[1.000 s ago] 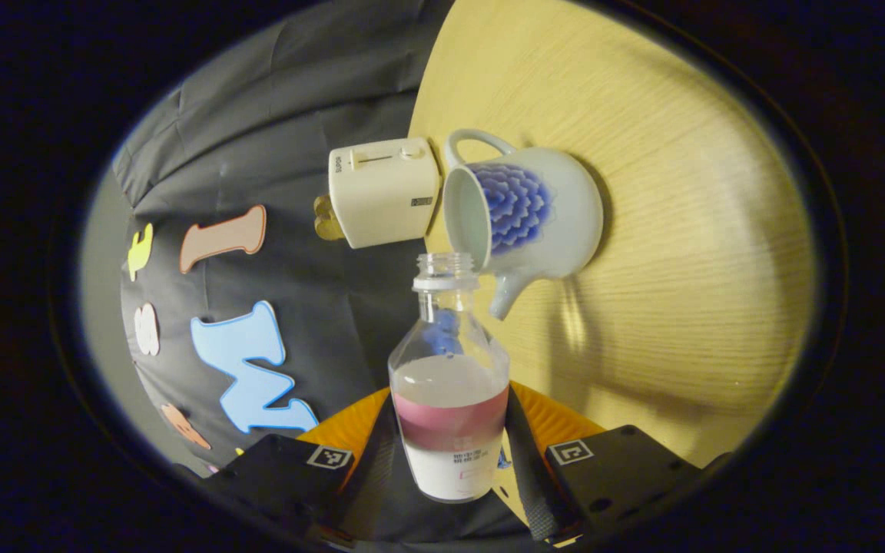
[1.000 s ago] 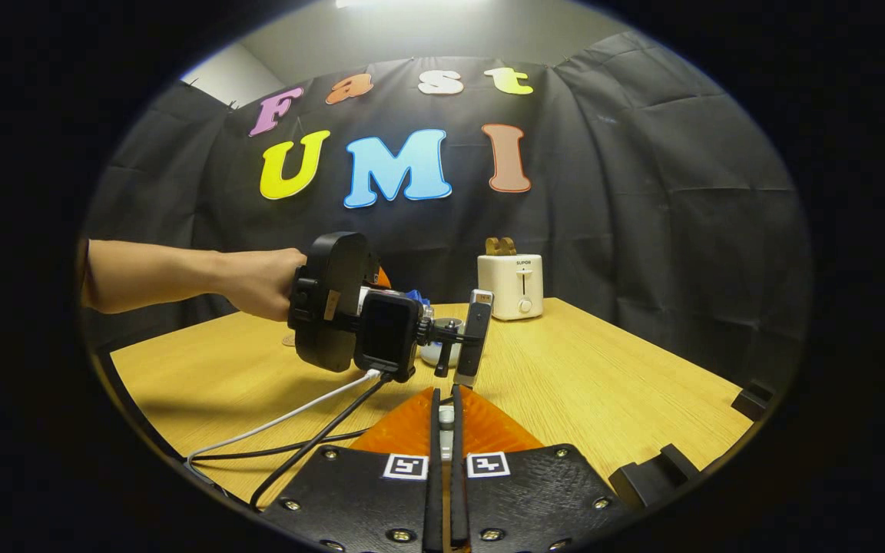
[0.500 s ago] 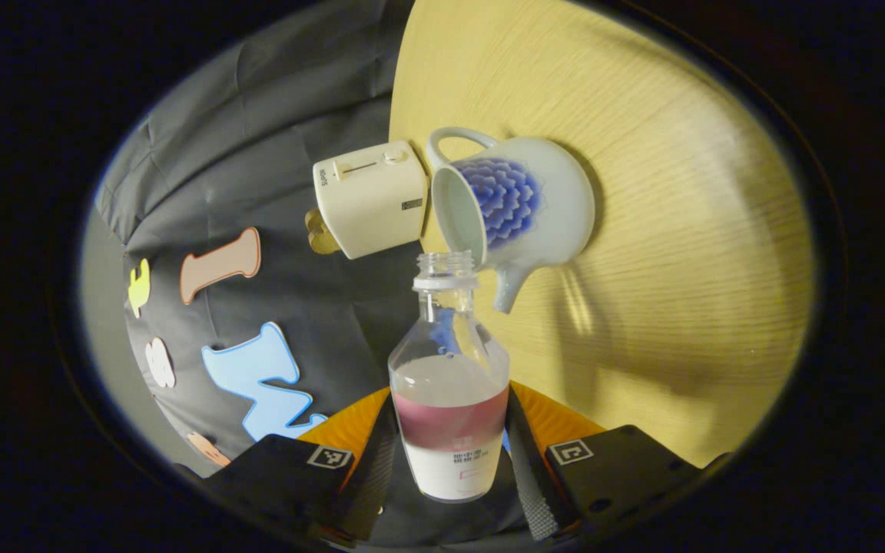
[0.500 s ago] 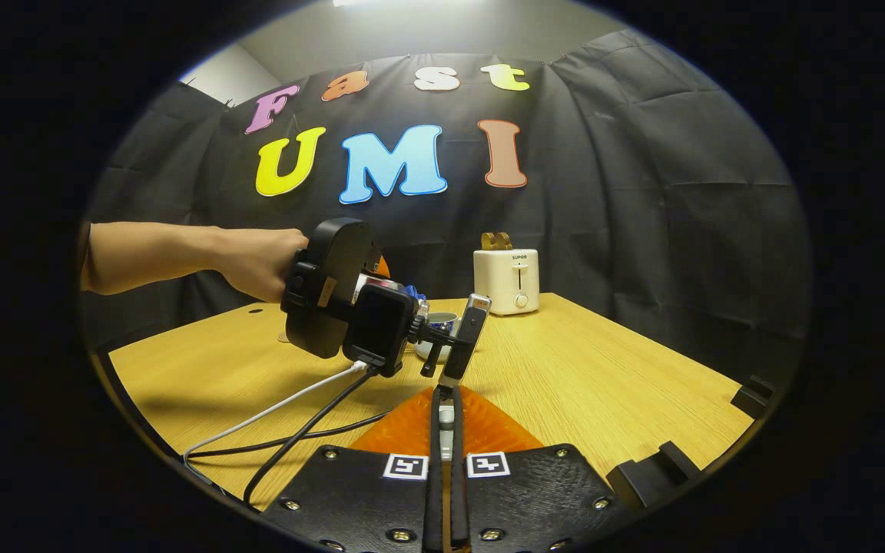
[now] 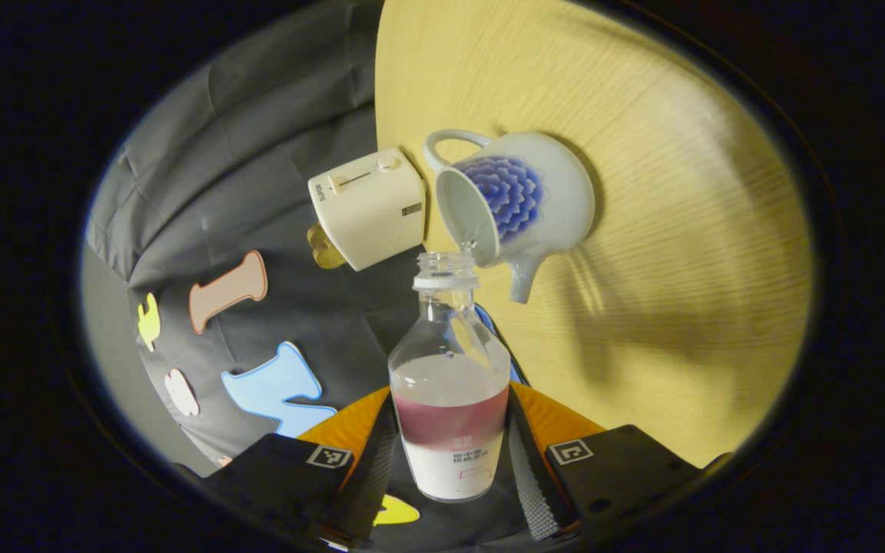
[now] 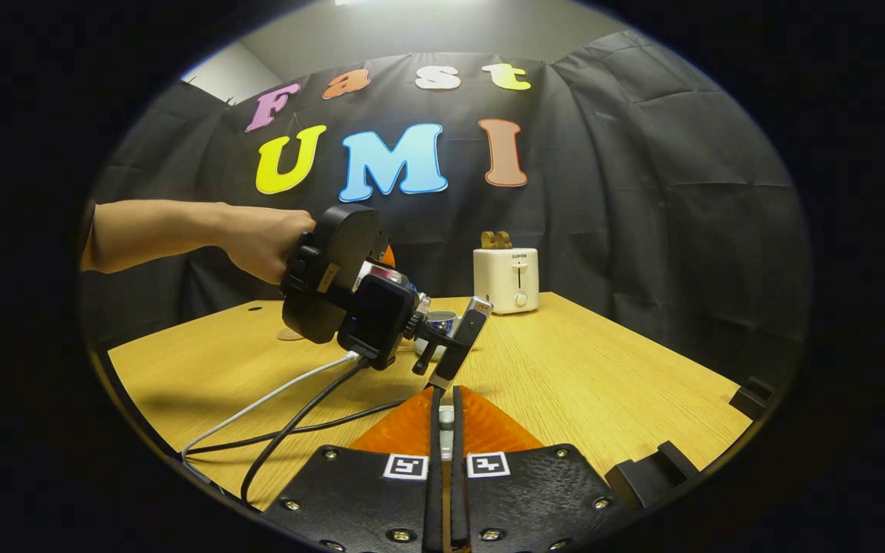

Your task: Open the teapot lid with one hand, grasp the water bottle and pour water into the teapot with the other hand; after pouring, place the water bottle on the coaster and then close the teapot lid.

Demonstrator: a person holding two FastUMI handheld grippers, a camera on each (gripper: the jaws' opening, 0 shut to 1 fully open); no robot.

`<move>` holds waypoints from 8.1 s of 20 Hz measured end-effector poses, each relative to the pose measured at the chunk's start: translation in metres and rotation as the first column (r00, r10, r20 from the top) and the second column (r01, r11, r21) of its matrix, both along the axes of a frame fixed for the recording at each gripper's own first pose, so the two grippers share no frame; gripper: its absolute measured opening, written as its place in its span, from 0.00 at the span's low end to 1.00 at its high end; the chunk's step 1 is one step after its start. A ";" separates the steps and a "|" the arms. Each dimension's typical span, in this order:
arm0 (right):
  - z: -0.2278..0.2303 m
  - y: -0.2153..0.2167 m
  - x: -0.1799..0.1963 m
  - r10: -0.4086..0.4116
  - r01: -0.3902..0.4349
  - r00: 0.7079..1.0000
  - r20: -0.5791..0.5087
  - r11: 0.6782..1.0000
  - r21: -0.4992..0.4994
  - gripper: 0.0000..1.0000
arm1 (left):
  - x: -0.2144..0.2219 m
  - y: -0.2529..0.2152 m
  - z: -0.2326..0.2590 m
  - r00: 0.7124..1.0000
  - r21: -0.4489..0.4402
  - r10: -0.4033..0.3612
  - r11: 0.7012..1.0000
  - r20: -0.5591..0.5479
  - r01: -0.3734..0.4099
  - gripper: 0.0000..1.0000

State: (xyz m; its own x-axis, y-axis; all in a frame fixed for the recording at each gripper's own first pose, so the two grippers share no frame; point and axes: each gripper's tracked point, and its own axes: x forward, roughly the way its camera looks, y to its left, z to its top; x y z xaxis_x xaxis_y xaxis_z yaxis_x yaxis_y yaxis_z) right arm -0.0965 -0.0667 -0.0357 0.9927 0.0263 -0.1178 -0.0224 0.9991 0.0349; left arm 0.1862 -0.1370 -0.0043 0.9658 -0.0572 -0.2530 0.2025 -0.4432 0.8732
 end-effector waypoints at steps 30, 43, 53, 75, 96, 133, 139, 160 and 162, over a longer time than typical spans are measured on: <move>0.005 0.001 0.003 0.008 -0.008 1.000 0.003 0.998 -0.055 0.04 | -0.003 -0.012 0.017 0.997 0.198 -0.066 0.978 0.027 0.059 0.84; 0.019 -0.003 -0.001 -0.013 0.015 0.998 0.057 0.999 -0.039 0.04 | -0.004 -0.013 0.001 0.996 0.085 -0.083 0.993 -0.023 0.084 0.85; 0.041 -0.002 -0.007 -0.021 0.025 0.992 0.126 0.999 -0.038 0.04 | -0.012 0.000 -0.004 0.993 -0.298 -0.089 0.953 -0.071 0.064 0.85; 0.052 0.051 0.071 0.094 -0.092 0.988 0.122 0.996 -0.022 0.04 | -0.036 0.244 0.036 0.985 -0.914 0.109 -0.396 -0.137 -0.083 0.84; 0.036 0.028 0.085 0.047 -0.046 0.996 0.076 0.999 -0.008 0.05 | 0.055 0.252 -0.011 0.971 -0.904 0.122 -0.404 -0.205 -0.141 0.87; 0.057 0.012 0.234 -0.027 0.039 0.991 0.134 0.995 -0.091 0.04 | -0.135 0.206 0.035 0.989 -0.848 0.049 -0.522 -0.142 -0.096 1.00; 0.046 0.012 0.243 -0.030 0.041 0.993 0.112 0.995 -0.092 0.04 | -0.143 0.193 0.038 0.992 -0.855 0.023 -0.509 -0.123 -0.094 1.00; 0.082 0.017 0.210 -0.031 0.056 0.981 0.190 0.990 -0.127 0.39 | -0.155 0.199 0.026 0.987 -0.871 0.080 -0.484 -0.136 -0.081 1.00; 0.071 0.026 0.173 -0.011 0.025 0.988 0.154 0.996 -0.090 0.47 | -0.160 0.199 0.024 0.987 -0.882 0.097 -0.467 -0.127 -0.068 1.00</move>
